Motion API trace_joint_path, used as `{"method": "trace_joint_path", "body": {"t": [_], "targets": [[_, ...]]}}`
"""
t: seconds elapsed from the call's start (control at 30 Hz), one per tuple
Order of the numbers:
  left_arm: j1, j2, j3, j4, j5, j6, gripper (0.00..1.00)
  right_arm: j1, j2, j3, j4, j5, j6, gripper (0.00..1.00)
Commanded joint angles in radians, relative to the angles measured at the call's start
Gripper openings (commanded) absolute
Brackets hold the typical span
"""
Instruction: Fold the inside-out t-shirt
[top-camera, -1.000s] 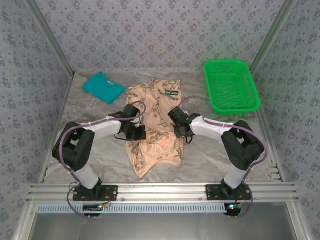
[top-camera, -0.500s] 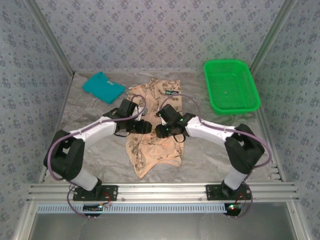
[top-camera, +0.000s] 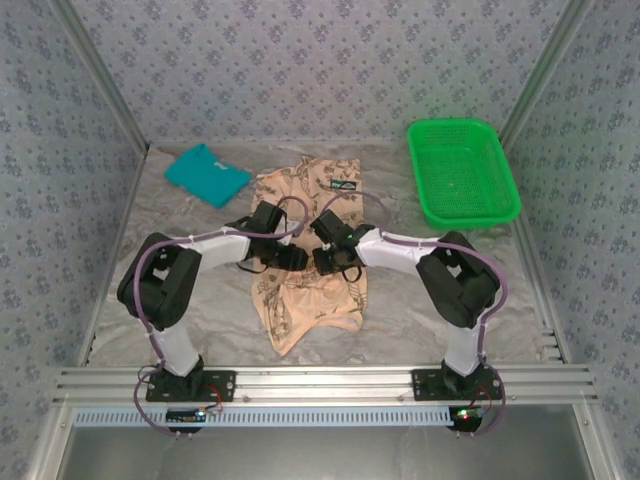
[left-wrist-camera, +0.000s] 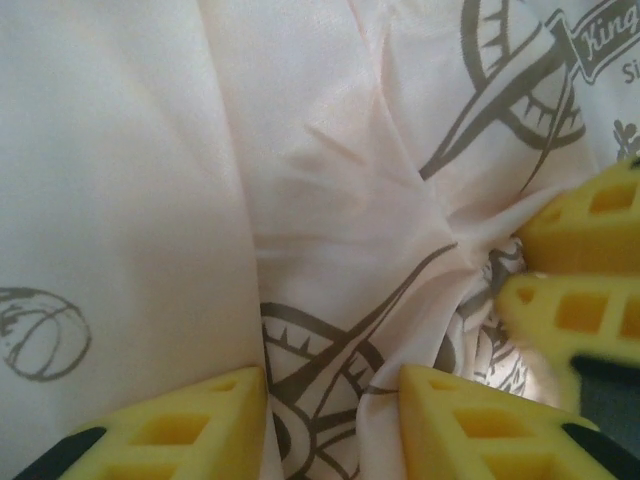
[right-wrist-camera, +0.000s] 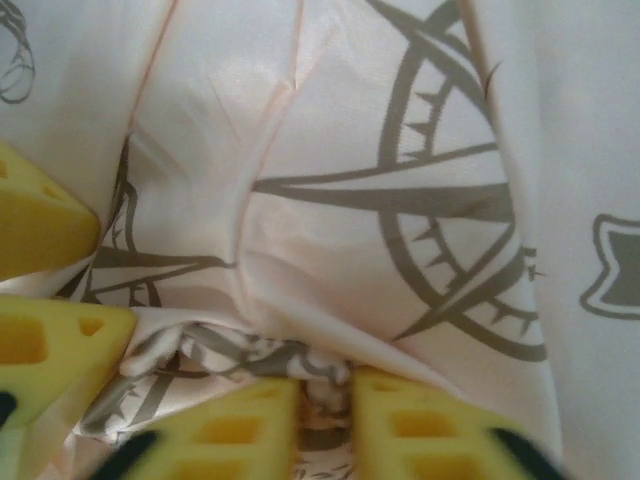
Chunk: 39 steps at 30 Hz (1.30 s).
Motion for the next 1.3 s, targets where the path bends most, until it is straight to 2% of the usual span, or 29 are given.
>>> {"method": "trace_joint_path", "body": {"t": [0.0, 0.13, 0.23, 0.4, 0.53, 0.57, 0.67, 0.8, 0.87, 0.93, 1.1, 1.23, 1.27], "targets": [[0.0, 0.006, 0.016, 0.042, 0.006, -0.019, 0.36, 0.004, -0.021, -0.002, 0.039, -0.094, -0.076, 0.0], [0.033, 0.014, 0.016, 0.067, -0.002, -0.089, 0.25, -0.027, -0.143, -0.061, 0.075, -0.25, -0.21, 0.0], [0.056, 0.04, 0.031, 0.08, -0.008, -0.133, 0.16, -0.075, -0.226, -0.085, 0.081, -0.414, -0.302, 0.0], [0.058, 0.089, 0.056, 0.116, 0.009, -0.16, 0.13, -0.127, -0.301, -0.135, 0.052, -0.689, -0.433, 0.0], [0.058, 0.099, 0.044, 0.16, -0.001, -0.183, 0.11, -0.124, -0.283, -0.171, 0.019, -0.883, -0.468, 0.0], [0.058, 0.101, 0.04, 0.167, -0.004, -0.185, 0.11, -0.121, -0.27, -0.173, -0.005, -0.895, -0.481, 0.0], [0.058, 0.117, 0.043, 0.162, -0.018, -0.18, 0.1, -0.08, -0.242, -0.186, -0.079, -0.804, -0.539, 0.03], [0.064, 0.156, 0.063, 0.145, -0.03, -0.165, 0.1, -0.073, -0.229, -0.243, -0.042, -0.791, -0.509, 0.21], [0.071, 0.16, 0.068, 0.144, -0.023, -0.16, 0.11, -0.08, -0.23, -0.242, -0.044, -0.697, -0.469, 0.29], [0.08, 0.134, 0.063, 0.141, -0.01, -0.148, 0.13, -0.088, -0.233, -0.225, -0.07, -0.609, -0.455, 0.32], [0.084, -0.04, 0.031, 0.046, 0.003, -0.108, 0.25, -0.101, -0.3, -0.232, -0.07, -0.485, -0.421, 0.34], [0.07, -0.227, -0.042, -0.034, -0.048, -0.093, 0.29, -0.046, -0.34, -0.248, -0.071, -0.259, -0.411, 0.39], [0.064, -0.264, -0.058, -0.048, -0.056, -0.092, 0.29, -0.036, -0.334, -0.256, -0.051, -0.235, -0.406, 0.4]]}}
